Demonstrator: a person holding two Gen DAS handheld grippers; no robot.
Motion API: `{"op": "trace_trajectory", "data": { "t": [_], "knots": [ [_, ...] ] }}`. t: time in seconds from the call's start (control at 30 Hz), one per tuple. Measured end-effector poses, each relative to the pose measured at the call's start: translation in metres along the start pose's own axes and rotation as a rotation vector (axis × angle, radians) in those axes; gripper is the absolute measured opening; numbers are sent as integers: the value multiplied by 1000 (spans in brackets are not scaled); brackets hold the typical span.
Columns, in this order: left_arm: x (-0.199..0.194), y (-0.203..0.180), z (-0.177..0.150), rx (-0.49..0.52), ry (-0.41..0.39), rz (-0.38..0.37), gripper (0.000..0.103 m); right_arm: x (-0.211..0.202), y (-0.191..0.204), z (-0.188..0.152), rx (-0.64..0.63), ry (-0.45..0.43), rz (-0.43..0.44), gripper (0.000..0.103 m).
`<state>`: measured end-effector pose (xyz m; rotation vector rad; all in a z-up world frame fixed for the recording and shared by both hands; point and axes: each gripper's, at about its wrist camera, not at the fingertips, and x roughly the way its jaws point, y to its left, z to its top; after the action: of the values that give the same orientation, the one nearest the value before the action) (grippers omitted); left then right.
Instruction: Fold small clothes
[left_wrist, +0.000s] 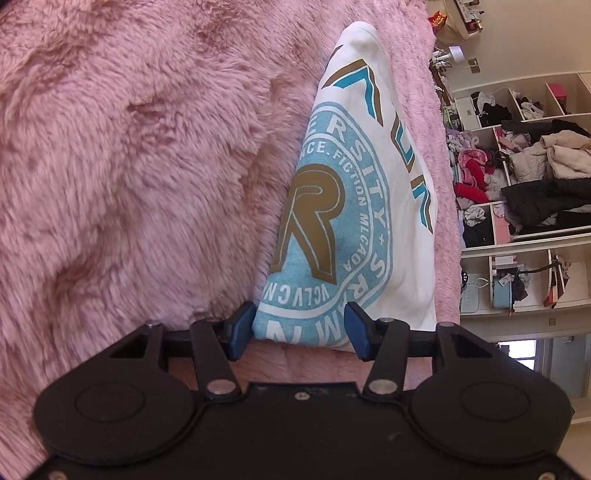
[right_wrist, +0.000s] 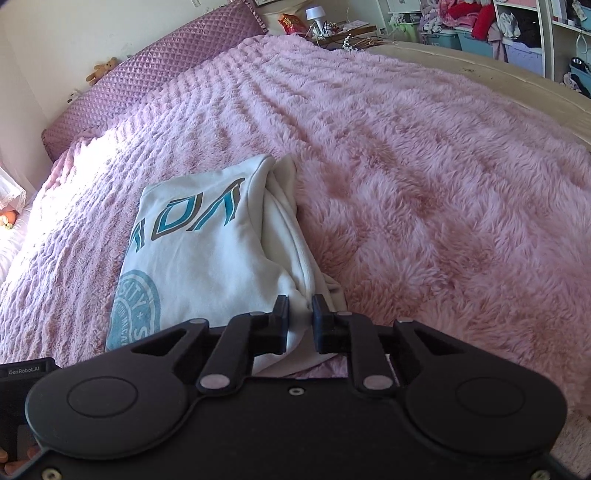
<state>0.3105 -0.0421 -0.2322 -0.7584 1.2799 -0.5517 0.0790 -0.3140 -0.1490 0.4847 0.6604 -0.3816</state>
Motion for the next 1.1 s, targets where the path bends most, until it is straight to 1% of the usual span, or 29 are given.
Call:
{"op": "trace_trajectory", "data": {
  "t": [0.03, 0.07, 0.13, 0.17, 0.23, 0.3, 0.37, 0.4, 0.43, 0.47, 0.53, 0.6, 0.63, 0.67, 0.77, 0.8, 0.87, 0.93, 1.0, 1.03, 1.1],
  "knots": [
    [-2, 0, 0, 1, -20, 6, 39, 0, 0, 0, 4, 1, -4, 13],
    [-7, -1, 1, 12, -51, 11, 13, -1, 0, 1, 8, -2, -1, 13],
    [-16, -1, 2, 23, -77, -27, 8, -8, 1, 1, 25, -22, 10, 11],
    [-20, -3, 1, 45, -98, -35, 8, -12, 1, 1, 33, -33, 22, 10],
    [-23, -5, 0, 115, -108, -4, 8, -13, 1, -1, 40, -26, 7, 9],
    [-17, 0, 0, 116, -95, 23, 8, 0, -3, -10, 33, 24, -23, 8],
    [-5, 6, 0, 130, -78, 61, 14, 16, -7, -21, 7, 56, -59, 8],
    [-2, 9, 1, 133, -74, 64, 15, 21, -9, -25, -10, 70, -64, 8],
    [-2, 9, 1, 134, -75, 67, 18, 19, -8, -27, -18, 68, -65, 8],
    [-4, 9, 2, 132, -69, 64, 20, 17, -7, -27, -25, 64, -67, 8],
    [-13, 6, 3, 140, -72, 70, 20, 7, -5, -23, -32, 38, -70, 9],
    [-32, -1, 4, 180, -111, 99, 20, -7, 2, -16, -64, -12, -82, 13],
    [-40, -8, 5, 213, -142, 107, 20, -13, 7, -12, -83, -47, -70, 16],
    [-46, -14, 6, 234, -165, 105, 22, -17, 12, -8, -99, -70, -48, 16],
    [-52, -38, 11, 306, -203, 60, 29, -14, 32, 4, -134, -90, 44, 16],
    [-50, -46, 13, 331, -210, 54, 30, -9, 39, 6, -148, -94, 65, 16],
    [-37, -60, 15, 373, -209, 43, 32, 4, 47, 8, -168, -80, 79, 16],
    [-20, -67, 18, 376, -180, 44, 31, 19, 53, 7, -173, -61, 90, 16],
    [-1, -66, 21, 366, -148, 60, 32, 33, 53, 5, -174, -30, 78, 16],
    [7, -65, 22, 367, -141, 78, 31, 39, 53, 3, -176, -15, 54, 16],
    [19, -62, 24, 370, -130, 87, 32, 48, 46, 0, -160, 7, 49, 16]
  ]
}}
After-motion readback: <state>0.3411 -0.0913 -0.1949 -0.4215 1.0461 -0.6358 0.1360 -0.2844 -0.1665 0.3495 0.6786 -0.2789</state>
